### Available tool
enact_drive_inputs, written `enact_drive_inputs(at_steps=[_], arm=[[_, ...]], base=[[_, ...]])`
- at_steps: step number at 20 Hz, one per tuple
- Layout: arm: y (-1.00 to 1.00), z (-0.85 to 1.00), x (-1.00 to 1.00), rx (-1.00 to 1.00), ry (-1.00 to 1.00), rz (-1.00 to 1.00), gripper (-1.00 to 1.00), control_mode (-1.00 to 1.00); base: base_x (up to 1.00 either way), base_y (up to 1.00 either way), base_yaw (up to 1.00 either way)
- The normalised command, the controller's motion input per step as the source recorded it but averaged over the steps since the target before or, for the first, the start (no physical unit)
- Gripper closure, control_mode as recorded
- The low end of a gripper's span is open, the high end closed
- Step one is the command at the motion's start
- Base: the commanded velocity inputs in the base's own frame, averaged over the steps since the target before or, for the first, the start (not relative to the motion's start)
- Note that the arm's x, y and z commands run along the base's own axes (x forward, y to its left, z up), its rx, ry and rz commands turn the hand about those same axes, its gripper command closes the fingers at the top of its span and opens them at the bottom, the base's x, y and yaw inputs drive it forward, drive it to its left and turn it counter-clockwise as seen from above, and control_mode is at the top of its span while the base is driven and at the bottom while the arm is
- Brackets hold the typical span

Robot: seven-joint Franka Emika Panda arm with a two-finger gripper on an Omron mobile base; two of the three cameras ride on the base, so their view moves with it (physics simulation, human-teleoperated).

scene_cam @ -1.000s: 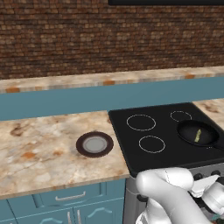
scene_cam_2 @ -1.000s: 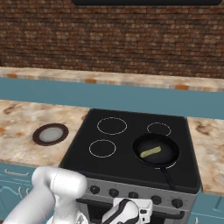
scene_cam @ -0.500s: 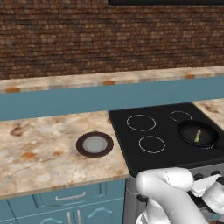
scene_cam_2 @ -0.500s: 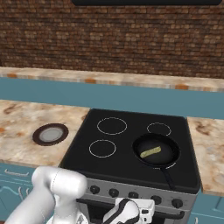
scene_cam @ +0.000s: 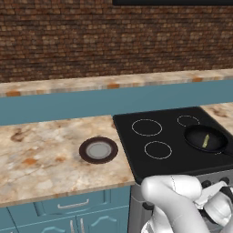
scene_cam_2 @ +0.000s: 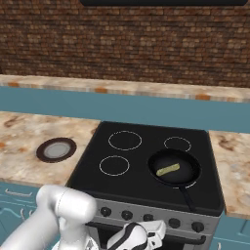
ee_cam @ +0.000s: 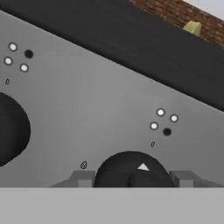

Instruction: Pick up the butter stick and place it in the pan. Then turn on the burner for the pan.

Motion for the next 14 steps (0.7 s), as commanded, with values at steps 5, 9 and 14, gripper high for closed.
enact_drive_inputs(at_steps=[5, 9, 14], arm=[[0.10, 0.00, -0.16, -0.37, 0.00, 0.04, 1.00, -1.00], [0.14, 0.00, -0.10, -0.39, 0.02, 0.08, 1.00, -1.00], [0.18, 0.00, -0.08, -0.37, 0.04, 0.07, 1.00, -1.00]], base=[[0.00, 0.00, 0.00], [0.00, 0.00, 0.00], [0.00, 0.00, 0.00]])
